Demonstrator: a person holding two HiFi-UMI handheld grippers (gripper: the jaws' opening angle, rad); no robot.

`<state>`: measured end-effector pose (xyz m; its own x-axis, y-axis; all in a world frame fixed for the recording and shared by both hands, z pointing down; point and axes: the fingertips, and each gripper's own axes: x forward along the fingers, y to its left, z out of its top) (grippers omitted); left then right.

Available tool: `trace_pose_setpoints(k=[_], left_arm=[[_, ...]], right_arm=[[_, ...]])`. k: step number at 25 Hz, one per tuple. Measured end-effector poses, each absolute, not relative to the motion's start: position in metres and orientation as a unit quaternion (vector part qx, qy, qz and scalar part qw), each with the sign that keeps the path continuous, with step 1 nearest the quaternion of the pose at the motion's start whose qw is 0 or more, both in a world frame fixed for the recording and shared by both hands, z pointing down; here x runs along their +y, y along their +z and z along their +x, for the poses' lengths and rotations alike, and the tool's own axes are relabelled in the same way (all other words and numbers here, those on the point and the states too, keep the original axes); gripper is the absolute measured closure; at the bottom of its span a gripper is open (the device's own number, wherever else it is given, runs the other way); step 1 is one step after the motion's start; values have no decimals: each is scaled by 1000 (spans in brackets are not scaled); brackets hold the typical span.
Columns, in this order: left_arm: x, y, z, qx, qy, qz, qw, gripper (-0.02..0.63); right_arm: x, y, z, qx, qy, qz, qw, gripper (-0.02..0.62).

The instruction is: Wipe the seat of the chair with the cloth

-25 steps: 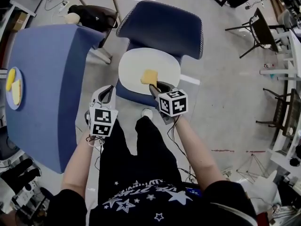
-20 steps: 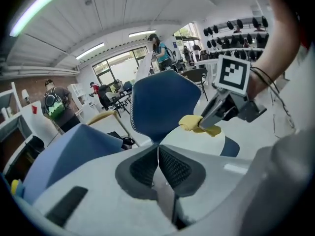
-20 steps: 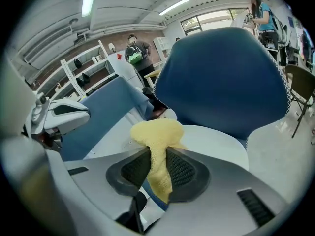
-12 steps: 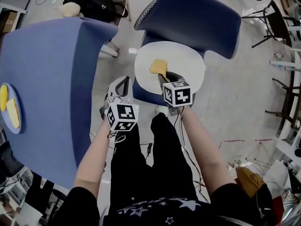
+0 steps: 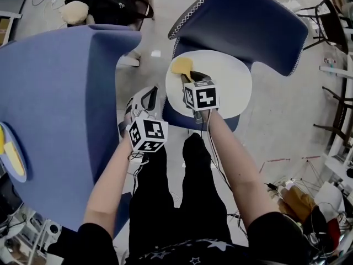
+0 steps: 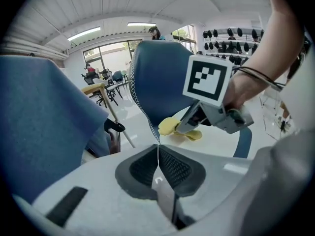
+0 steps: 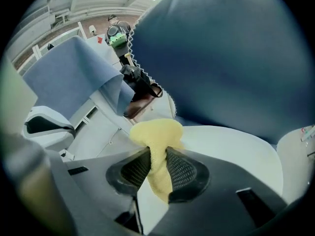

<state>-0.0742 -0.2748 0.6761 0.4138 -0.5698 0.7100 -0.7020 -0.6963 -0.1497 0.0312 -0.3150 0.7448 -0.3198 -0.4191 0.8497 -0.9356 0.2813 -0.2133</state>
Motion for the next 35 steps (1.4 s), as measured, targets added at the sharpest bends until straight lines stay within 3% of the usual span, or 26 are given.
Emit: trace_pose_setpoints(k=[7, 13, 35], left_arm=[[-274, 694, -72, -387, 388, 824, 141, 584], [-261, 699, -55, -366, 408, 824, 144, 584], [-247, 712, 52, -323, 418, 838, 136, 584]], right_arm=[[-347, 777, 35, -723, 379, 450, 362, 495], [-349, 775, 63, -722, 374, 460, 357, 495], [-304, 782, 279, -621, 420, 584, 311, 495]])
